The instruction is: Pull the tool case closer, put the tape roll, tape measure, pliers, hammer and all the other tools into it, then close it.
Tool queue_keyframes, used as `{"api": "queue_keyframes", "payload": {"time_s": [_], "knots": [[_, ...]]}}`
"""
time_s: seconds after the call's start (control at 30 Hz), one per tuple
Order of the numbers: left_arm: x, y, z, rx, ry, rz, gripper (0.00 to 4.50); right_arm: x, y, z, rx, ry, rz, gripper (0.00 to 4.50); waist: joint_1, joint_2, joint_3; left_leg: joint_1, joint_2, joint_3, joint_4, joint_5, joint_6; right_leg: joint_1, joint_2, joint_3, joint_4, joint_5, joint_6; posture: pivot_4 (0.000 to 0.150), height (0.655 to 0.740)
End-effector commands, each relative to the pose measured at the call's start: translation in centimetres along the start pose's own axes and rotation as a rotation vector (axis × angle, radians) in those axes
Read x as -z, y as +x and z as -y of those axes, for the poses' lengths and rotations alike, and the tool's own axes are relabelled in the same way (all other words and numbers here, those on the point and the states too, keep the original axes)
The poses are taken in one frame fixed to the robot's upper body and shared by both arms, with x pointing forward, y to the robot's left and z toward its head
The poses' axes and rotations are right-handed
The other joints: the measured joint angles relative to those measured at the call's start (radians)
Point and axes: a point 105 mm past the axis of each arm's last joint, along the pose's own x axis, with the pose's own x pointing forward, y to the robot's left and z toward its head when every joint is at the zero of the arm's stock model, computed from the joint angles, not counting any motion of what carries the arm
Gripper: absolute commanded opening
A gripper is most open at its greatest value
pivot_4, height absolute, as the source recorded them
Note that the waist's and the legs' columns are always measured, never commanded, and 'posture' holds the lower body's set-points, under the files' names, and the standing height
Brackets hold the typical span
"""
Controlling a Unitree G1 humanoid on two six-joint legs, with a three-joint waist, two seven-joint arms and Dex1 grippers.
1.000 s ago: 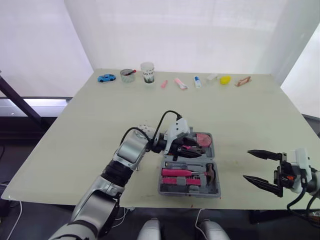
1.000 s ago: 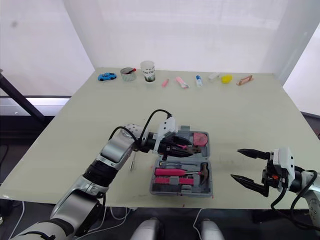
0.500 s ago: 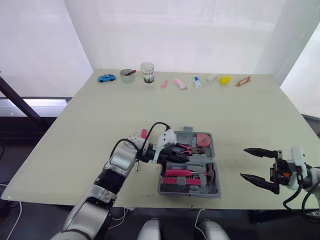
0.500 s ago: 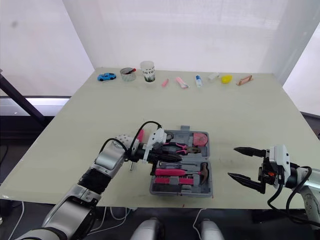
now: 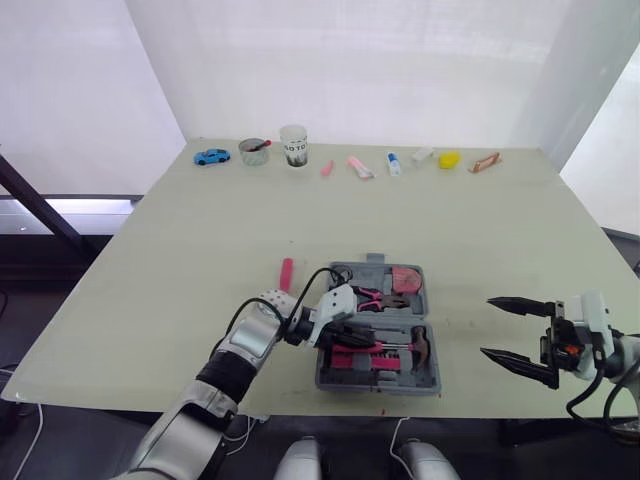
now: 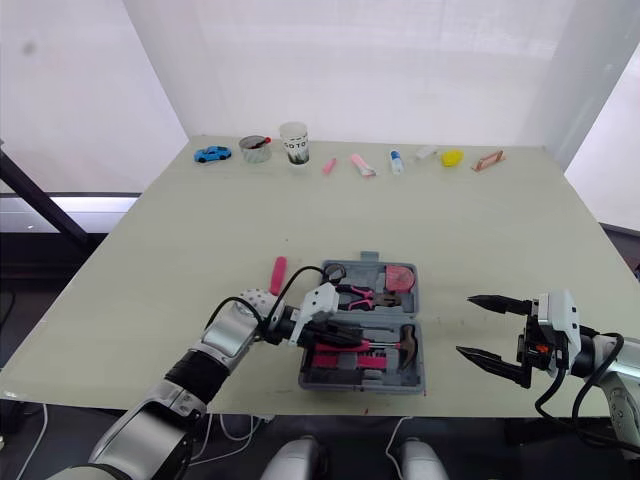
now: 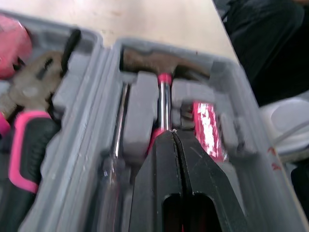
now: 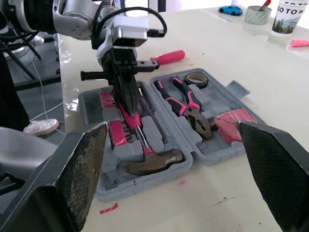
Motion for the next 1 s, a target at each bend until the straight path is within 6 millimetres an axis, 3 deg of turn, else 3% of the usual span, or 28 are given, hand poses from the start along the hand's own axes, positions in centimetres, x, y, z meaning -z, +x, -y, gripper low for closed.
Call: {"api": "queue_keyframes", "payload": {"time_s": [0.03, 0.17, 0.23, 0.37, 0.6, 0.8, 1.0], "knots": [[1.2, 0.3, 0.1, 0.002, -0.020, -0.036, 0.06, -0.8, -0.1, 0.1, 0.003, -0.045, 0.015, 4.50, 0.000, 0.001, 0.000, 0.000, 0.000, 0.000, 0.000, 0.000, 0.000, 0.000, 0.000, 0.000, 0.000, 0.000, 0.000, 0.150, 0.7400], [2.1, 0.1, 0.0, -0.005, -0.016, -0.056, 0.06, -0.7, 0.1, 0.0, 0.003, -0.045, 0.015, 4.50, 0.000, 0.001, -0.001, 0.002, 0.000, 0.000, 0.000, 0.000, 0.000, 0.002, 0.000, 0.000, 0.000, 0.000, 0.000, 0.150, 0.7400], [1.5, 0.0, -0.1, -0.015, -0.025, -0.018, 0.06, -0.6, 0.1, 0.0, 0.004, -0.044, 0.016, 4.50, 0.000, 0.002, -0.001, 0.003, 0.000, 0.000, 0.000, 0.000, 0.000, 0.003, 0.000, 0.000, 0.000, 0.000, 0.000, 0.150, 0.7400], [-4.2, -0.7, -1.7, -0.137, 0.030, 0.259, 0.06, -0.6, 0.1, 0.3, 0.040, -0.021, 0.044, 4.50, 0.000, 0.001, -0.001, 0.003, 0.000, 0.001, 0.000, 0.000, 0.000, 0.003, 0.000, 0.001, 0.000, 0.000, 0.000, 0.150, 0.7400], [-7.5, -4.3, -2.1, -0.261, 0.025, 0.403, 0.06, -0.6, 0.3, 1.3, 0.132, 0.003, 0.095, 4.50, -0.006, 0.002, -0.001, 0.004, 0.001, 0.001, 0.000, 0.000, 0.000, 0.003, 0.000, 0.001, 0.001, 0.000, 0.000, 0.150, 0.7400], [-7.1, -8.6, -2.3, -0.420, 0.001, 0.484, 0.06, 0.2, -0.3, 1.9, 0.232, 0.046, 0.099, 4.50, -0.008, 0.002, -0.001, 0.004, 0.002, 0.001, 0.000, 0.000, 0.000, 0.003, 0.001, 0.001, 0.001, 0.000, 0.000, 0.150, 0.7400], [-3.0, -13.4, -2.9, -0.698, -0.161, 0.495, 0.06, 1.6, -1.9, 2.6, 0.368, 0.060, 0.077, 4.50, -0.004, 0.002, -0.001, 0.004, 0.002, 0.003, 0.000, 0.000, 0.000, 0.003, 0.000, 0.001, 0.000, 0.000, 0.000, 0.150, 0.7400]]}}
